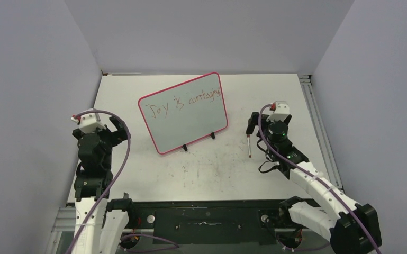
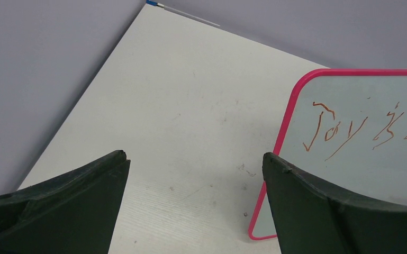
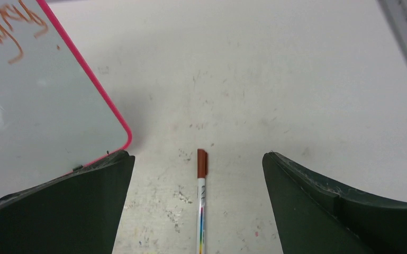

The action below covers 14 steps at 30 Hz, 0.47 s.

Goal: Write a sentence on the whiteboard
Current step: Reset both arms

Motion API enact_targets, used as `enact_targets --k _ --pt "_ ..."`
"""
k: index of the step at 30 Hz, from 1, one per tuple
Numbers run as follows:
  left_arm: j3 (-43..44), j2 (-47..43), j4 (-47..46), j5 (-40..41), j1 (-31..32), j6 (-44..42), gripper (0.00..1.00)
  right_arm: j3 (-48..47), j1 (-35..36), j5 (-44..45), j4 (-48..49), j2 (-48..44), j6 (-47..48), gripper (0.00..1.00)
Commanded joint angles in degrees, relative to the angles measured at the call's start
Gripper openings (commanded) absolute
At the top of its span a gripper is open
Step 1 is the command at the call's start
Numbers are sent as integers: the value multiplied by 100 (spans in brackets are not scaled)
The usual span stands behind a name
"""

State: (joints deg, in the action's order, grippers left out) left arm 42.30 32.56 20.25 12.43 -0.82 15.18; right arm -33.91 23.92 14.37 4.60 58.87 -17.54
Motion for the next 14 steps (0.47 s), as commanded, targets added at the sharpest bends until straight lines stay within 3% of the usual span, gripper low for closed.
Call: enact_targets --k 1,6,14 --pt "-63 -262 -418 102 34 -172 96 81 -44 526 705 -906 708 97" --pt "-109 -415 -458 93 32 -208 96 310 -42 607 893 -1531 820 98" --pt "-96 -427 -433 163 34 -213 96 194 -36 665 731 -1607 788 98"
